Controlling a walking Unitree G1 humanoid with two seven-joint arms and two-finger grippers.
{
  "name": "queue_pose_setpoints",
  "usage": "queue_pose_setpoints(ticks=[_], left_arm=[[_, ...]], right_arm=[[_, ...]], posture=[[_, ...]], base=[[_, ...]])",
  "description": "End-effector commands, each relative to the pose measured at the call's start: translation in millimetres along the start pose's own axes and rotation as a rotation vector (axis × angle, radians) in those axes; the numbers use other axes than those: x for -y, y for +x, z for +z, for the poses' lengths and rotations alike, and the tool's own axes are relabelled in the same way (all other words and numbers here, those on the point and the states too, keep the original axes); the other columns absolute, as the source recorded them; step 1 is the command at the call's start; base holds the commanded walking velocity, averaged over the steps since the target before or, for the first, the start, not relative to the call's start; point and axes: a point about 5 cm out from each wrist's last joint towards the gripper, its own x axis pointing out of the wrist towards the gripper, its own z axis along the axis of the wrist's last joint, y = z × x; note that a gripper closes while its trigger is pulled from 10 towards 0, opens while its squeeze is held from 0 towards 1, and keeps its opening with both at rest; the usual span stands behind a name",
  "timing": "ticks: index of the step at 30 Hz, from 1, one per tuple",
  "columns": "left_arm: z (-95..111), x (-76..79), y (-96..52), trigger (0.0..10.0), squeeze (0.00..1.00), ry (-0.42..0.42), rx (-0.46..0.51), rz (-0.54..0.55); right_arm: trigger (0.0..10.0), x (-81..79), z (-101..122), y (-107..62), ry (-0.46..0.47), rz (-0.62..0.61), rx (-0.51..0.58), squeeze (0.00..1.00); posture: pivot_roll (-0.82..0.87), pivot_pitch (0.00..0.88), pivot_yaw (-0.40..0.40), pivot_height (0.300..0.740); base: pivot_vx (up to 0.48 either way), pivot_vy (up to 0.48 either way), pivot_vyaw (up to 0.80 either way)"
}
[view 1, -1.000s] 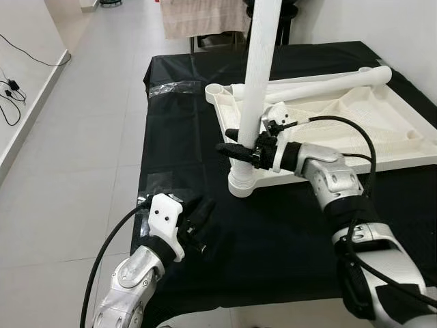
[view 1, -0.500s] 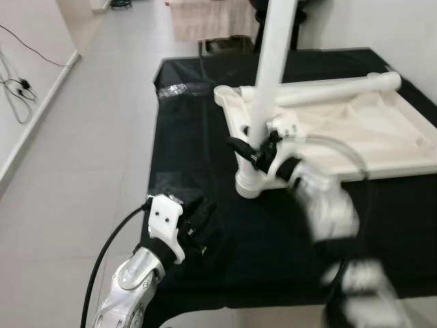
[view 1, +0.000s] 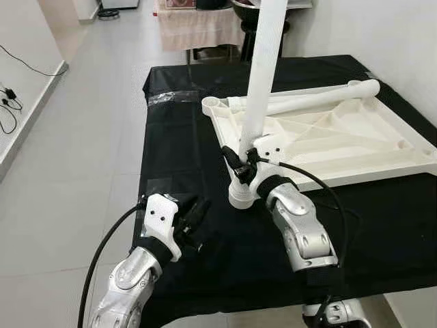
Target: Building children table
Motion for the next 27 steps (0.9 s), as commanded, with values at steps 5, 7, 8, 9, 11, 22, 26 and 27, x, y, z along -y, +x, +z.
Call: queue_pose_setpoints(ticks=[5,7,8,9,11,22,26,27], left_arm=[[-5,-0.3,-0.1,10.0,0.0,-0.014,-0.018,-0.009],[-5,-0.2,0.0,10.0,0.0,-0.013,-0.019,-0.008],[-5,-0.2,0.1,10.0,0.0,-0.013,-0.019,-0.007],[-5,-0.1,0.2,10.0,0.0,-0.013,-0.019,-0.006],[-5,0.1,0.4,10.0,0.0,-0.013,-0.02,-0.006],[-6,1.7,0.7,10.0,0.0,-0.018,-0.021,-0.009],[-6,2.1,0.7,10.0,0.0,-0.018,-0.02,-0.009],[-6,2.2,0.7,10.0,0.0,-0.018,-0.019,-0.008]], right_arm=[[10.0,-11.2,23,11.4,-0.033,0.262,0.034,0.0],[10.0,-12.9,36,15.6,-0.096,0.411,0.058,0.0],[10.0,-12.4,41,16.9,-0.122,0.472,0.057,0.0],[10.0,-12.2,44,17.7,-0.129,0.539,0.05,0.0],[10.0,-11.2,48,19.4,-0.131,0.63,0.037,0.0],[0.0,-2.6,57,26.1,-0.134,0.833,-0.026,0.0],[0.0,0.0,59,26.6,-0.132,0.856,-0.02,0.0],[0.0,0.8,58,25.9,-0.132,0.862,-0.021,0.0]], posture=[[0.0,0.13,-0.008,0.74],[0.0,0.127,-0.01,0.74],[0.0,0.127,-0.01,0.74],[0.0,0.124,-0.01,0.74],[0.01,0.12,-0.012,0.74],[0.02,0.12,-0.018,0.74],[0.02,0.122,-0.018,0.74],[0.02,0.122,-0.018,0.74]], base=[[0.0,0.0,0.0],[0.0,0.0,0.0],[0.0,0.0,0.0],[0.0,0.0,0.0],[0.0,0.0,0.0],[0.0,0.0,0.0],[0.0,0.0,0.0],[0.0,0.0,0.0]])
